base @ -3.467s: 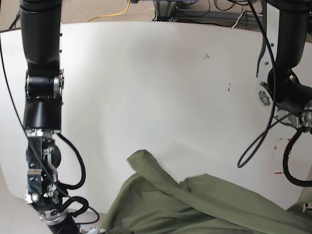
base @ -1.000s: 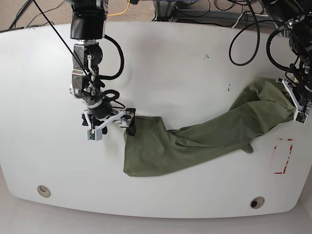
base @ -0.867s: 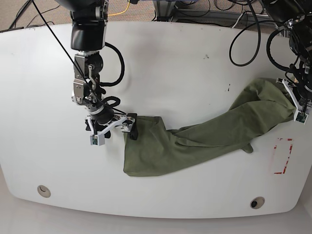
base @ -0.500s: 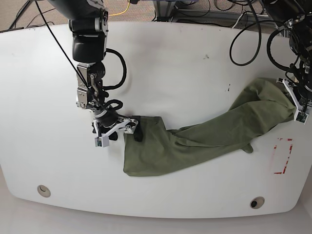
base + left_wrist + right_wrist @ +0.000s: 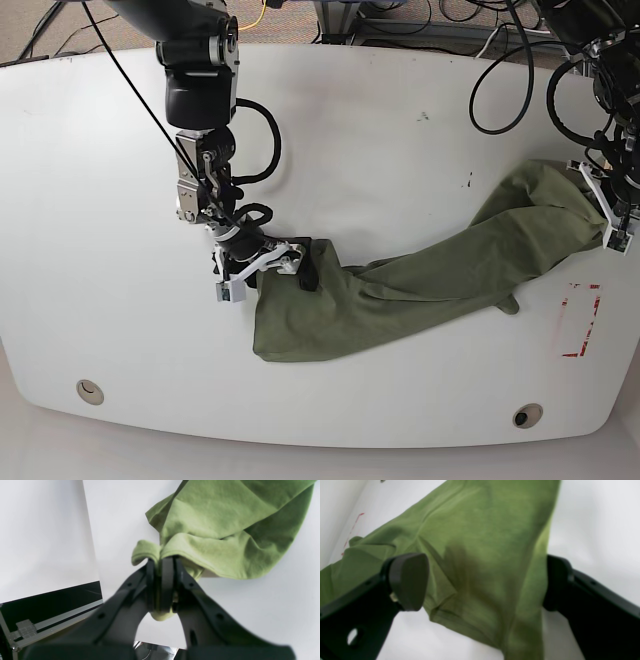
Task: Layout the t-shirt on the table in an organized manner, then fold the t-shirt properly
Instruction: 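Open the right gripper and regrasp the shirt edge near it, then lift the shirt with both grippers and shake it out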
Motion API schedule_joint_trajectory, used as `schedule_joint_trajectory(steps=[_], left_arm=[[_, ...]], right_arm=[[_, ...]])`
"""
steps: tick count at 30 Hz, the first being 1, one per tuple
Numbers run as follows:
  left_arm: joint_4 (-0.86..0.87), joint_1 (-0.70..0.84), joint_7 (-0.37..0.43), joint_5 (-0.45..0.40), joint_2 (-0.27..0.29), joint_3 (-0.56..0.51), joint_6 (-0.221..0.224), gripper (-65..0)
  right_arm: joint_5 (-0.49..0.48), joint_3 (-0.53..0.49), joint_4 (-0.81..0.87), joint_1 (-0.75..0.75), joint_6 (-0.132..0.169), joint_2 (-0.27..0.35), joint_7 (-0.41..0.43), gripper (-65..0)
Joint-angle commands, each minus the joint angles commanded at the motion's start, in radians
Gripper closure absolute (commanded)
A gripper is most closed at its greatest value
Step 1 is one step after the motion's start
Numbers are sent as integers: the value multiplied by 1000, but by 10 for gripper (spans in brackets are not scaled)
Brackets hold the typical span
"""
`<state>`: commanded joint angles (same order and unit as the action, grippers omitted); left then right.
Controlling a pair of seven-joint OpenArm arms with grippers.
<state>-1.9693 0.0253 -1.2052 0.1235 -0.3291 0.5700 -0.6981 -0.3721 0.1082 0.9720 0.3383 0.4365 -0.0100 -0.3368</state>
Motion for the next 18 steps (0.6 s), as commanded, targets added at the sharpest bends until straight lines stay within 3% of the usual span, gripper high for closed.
schedule_joint_trajectory(steps=[1,3,4,6,9,12,18], left_arm=[[0,0,0,0,0,0,0,0],[2,-2,0,0,0,0,0,0],[2,-2,0,0,0,0,0,0],[2,-2,0,0,0,0,0,0],[3,-2,0,0,0,-3,0,0],[3,-2,0,0,0,-5,0,0],[3,-3,0,0,0,-5,0,0]], right_arm=[[0,0,0,2,0,0,0,-493],[0,0,0,3,-2,0,0,-273],[0,0,0,3,-3,0,0,-224],[0,0,5,5,-6,0,0,0],[0,0,31,8,-2,2,-8,-24],[0,0,103,-23,-6,2,-14,0],[0,8,331,-97,-9,3,-143,0]])
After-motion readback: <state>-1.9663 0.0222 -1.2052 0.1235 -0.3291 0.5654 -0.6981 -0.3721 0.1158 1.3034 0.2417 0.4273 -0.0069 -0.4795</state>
